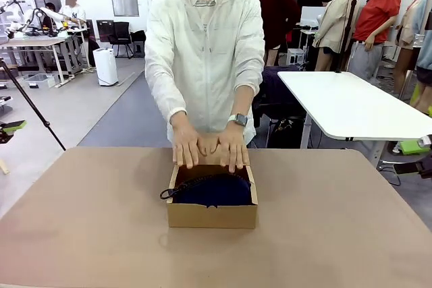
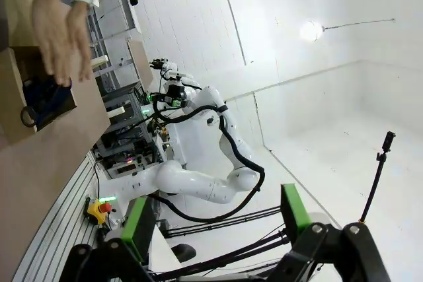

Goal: Pack the items into the box.
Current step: Close the Mailer Box.

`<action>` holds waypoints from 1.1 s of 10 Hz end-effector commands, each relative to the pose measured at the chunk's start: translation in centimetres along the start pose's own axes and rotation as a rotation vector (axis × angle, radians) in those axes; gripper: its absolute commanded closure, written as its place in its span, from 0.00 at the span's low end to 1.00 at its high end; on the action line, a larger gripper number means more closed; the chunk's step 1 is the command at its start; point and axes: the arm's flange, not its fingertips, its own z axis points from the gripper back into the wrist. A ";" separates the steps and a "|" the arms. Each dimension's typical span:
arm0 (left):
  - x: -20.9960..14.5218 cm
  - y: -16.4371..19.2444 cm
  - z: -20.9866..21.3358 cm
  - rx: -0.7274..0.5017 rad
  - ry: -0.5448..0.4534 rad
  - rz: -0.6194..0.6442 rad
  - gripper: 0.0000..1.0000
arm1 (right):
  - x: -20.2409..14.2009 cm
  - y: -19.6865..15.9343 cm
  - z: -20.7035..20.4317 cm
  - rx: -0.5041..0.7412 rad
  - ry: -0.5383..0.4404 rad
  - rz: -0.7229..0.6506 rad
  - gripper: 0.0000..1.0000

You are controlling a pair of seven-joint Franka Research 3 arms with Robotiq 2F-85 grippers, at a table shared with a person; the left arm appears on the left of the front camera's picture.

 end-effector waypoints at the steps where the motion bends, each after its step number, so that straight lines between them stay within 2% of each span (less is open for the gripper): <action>1: 0.2 -0.6 -0.2 -0.002 -0.005 0.011 0.00 | 0.1 0.4 0.1 0.005 0.005 -0.013 0.00; 7: 0.0 0.0 0.0 0.000 0.000 0.000 0.00 | 0.0 0.0 0.0 0.000 0.000 0.000 0.00; 8: 0.8 2.1 -2.1 0.067 0.006 -0.011 0.00 | 1.4 -1.4 -3.3 -0.101 -0.011 0.014 0.00; 9: 2.3 5.3 -4.4 0.119 0.049 0.040 0.00 | 2.8 -3.7 -8.0 -0.130 0.056 -0.025 0.00; 10: 3.5 8.6 -6.1 0.142 0.018 0.038 0.00 | 4.0 -5.9 -11.6 -0.103 0.064 -0.092 0.00; 11: 4.4 11.9 -7.7 0.160 -0.017 0.013 0.00 | 4.9 -7.9 -14.9 -0.067 0.017 -0.145 0.00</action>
